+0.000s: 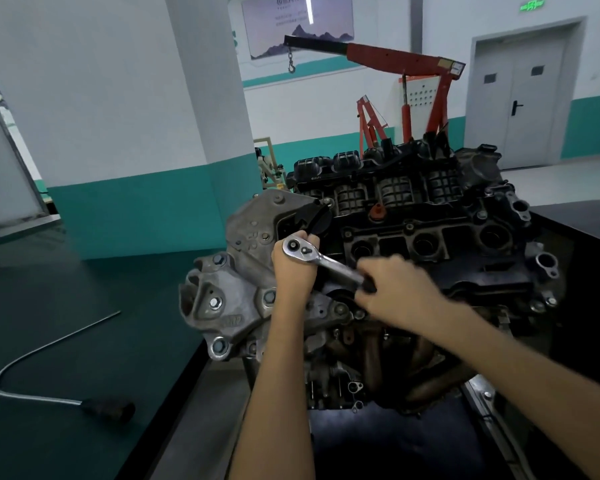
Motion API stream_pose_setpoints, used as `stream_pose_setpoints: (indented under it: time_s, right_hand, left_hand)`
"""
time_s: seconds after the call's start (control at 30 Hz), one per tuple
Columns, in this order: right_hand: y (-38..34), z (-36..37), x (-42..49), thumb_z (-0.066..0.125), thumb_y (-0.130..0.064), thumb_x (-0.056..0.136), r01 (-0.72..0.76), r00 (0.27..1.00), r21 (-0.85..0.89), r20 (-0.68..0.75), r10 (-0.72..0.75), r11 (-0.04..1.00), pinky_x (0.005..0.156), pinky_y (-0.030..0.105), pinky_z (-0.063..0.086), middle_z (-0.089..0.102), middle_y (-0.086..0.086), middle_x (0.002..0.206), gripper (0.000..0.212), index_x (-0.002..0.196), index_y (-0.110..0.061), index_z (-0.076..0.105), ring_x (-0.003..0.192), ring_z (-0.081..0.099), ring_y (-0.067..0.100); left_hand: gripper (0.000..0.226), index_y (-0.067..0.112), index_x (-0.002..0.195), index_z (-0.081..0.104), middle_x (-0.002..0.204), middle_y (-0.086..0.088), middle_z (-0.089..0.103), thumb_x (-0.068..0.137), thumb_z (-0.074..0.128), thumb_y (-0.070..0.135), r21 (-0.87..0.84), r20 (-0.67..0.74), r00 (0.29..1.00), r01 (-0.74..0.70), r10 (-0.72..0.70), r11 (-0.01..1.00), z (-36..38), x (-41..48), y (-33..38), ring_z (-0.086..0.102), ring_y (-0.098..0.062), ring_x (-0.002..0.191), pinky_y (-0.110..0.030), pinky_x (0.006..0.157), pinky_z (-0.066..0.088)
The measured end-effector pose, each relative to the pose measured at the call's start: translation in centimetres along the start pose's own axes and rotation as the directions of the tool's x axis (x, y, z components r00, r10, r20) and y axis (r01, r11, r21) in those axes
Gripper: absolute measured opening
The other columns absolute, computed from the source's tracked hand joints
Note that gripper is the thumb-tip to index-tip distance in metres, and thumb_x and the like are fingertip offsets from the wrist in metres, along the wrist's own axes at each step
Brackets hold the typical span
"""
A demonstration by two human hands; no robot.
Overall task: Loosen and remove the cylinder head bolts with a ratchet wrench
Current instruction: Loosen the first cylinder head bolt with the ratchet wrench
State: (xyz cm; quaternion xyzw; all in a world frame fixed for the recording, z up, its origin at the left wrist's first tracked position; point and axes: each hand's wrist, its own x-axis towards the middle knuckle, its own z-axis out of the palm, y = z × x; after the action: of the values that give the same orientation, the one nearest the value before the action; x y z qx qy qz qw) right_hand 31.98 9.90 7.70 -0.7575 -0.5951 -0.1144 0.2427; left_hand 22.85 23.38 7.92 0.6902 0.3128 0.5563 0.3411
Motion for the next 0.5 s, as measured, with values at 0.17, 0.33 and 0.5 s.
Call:
stream_pose_setpoints:
  time_s: [0.17,0.33,0.5]
  right_hand:
    - [-4.7,5.3,-4.0,0.057,-0.007,0.079,-0.014,0.987,0.677,0.129,-0.1,0.736,0.056,0.007,0.039,0.057,-0.006,0.079,0.024,0.099,-0.02,0.054,0.062,0.055,-0.003]
    - [-2.5,2.8,-2.6,0.057,-0.003,0.077,0.09,0.956,0.526,0.192,-0.221,0.846,0.053,0.007,0.036,0.058,-0.003,0.076,0.021,0.086,-0.021,0.051,0.062,0.055,0.011]
    - [2.3,-4.3,3.4,0.058,-0.023,0.084,0.32,0.924,-0.177,0.274,-0.265,0.931,0.056,0.024,0.038,0.045,-0.006,0.076,0.017,0.099,-0.022,0.049,0.069,0.059,0.018]
  left_hand:
    - [0.052,0.019,0.052,0.02,0.053,0.003,0.018,0.085,0.054,-0.002,0.094,-0.026,0.997,-0.073,0.076,0.993,0.1,-0.3,-0.3,0.016,-0.011,0.055,-0.022,0.048,0.017]
    - [0.05,0.019,0.056,0.019,0.055,0.002,0.017,0.084,0.056,0.0,0.069,-0.006,0.999,-0.033,0.033,0.997,0.0,-0.1,-0.6,0.015,-0.01,0.054,-0.023,0.048,0.015]
    - [0.049,0.019,0.052,0.028,0.044,0.01,0.03,0.085,0.057,-0.003,0.07,0.058,0.997,-0.059,0.055,0.996,-0.4,-0.2,-0.4,0.028,-0.005,0.044,-0.019,0.047,0.023]
